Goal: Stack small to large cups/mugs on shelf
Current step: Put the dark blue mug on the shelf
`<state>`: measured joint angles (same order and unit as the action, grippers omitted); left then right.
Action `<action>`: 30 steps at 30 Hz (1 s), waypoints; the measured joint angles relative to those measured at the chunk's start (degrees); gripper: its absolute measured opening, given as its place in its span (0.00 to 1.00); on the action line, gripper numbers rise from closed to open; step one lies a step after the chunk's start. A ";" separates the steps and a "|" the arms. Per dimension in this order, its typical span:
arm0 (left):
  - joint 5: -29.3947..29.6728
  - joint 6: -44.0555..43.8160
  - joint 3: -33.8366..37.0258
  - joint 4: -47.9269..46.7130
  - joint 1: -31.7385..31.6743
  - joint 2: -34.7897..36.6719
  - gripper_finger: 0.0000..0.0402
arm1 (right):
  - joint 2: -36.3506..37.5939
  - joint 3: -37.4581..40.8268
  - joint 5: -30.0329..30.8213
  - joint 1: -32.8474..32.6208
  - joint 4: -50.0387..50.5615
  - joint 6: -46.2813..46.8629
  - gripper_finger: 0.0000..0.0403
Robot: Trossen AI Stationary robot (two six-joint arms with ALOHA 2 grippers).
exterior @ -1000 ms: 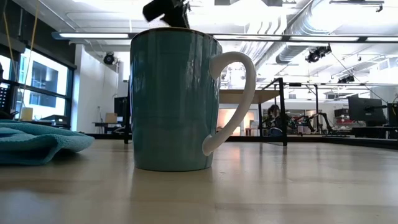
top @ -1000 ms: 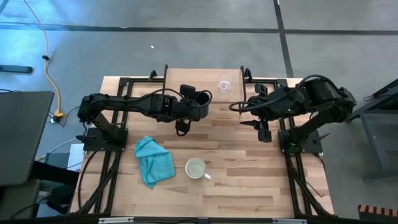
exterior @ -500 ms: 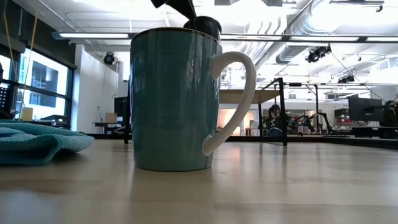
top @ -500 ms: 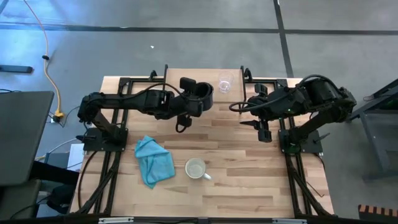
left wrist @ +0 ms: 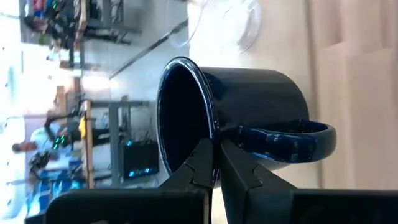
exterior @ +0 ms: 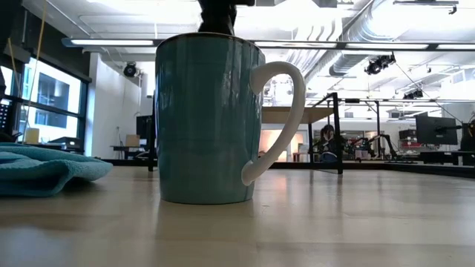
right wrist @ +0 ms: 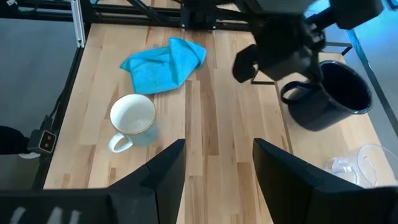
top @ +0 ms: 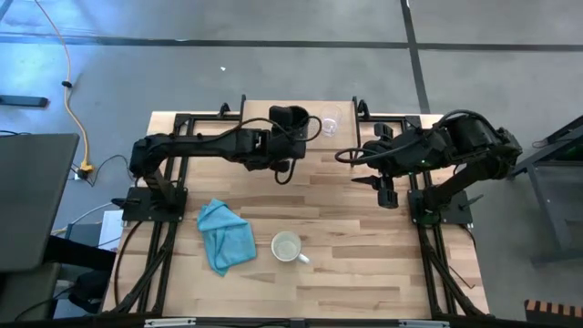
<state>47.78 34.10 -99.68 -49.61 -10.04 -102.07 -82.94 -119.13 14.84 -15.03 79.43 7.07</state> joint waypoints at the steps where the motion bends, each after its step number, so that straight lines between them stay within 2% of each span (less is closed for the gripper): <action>1: 0.64 -0.04 0.00 0.23 -0.18 -0.37 0.00 | 0.00 0.00 -0.01 0.00 0.18 0.00 0.44; 13: 0.54 -2.65 0.02 2.44 -1.78 -2.20 0.00 | 0.00 0.00 -0.01 0.00 0.55 -1.07 0.44; 30: 0.40 0.23 0.02 2.37 -3.85 -2.15 0.00 | 0.00 0.00 -0.01 0.00 0.55 -1.09 0.44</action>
<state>48.17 34.33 -99.66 -47.24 -13.89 -104.22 -82.94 -119.13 14.83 -15.03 79.99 5.98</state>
